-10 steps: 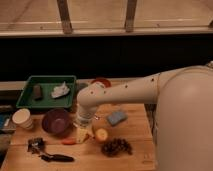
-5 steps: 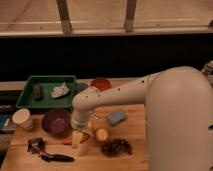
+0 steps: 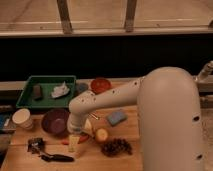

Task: Place pepper in red bowl

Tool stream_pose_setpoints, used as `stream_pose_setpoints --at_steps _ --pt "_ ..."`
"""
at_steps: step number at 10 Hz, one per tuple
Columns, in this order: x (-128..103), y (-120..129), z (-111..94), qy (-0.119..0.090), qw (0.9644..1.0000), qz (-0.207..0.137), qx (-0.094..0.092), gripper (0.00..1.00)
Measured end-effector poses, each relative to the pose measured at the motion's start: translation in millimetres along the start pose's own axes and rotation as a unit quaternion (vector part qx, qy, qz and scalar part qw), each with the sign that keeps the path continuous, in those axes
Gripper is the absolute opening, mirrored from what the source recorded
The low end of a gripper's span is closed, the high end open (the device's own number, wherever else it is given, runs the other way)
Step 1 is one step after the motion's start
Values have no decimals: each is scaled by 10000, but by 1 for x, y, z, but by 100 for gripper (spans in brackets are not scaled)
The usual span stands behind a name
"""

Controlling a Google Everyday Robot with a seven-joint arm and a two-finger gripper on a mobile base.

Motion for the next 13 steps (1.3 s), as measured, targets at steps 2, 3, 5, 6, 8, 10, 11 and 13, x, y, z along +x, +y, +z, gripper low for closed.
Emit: stream_pose_setpoints --at_steps 2,3,5,6,8,10,11,13 --pt "-1 2 17 18 9999 -11 -140 80" --pt "-2 2 24 45 9998 -8 -184 79" --pt "-2 4 30 124 9998 38 -171 66" --pt "-1 5 31 177 9998 62 -117 54" --pt "0 8 33 259 9996 80 -68 34" --pt "4 9 31 317 9994 119 4 14" --pt "4 9 29 323 9994 128 37 6" --pt "6 7 26 301 9993 177 91 0"
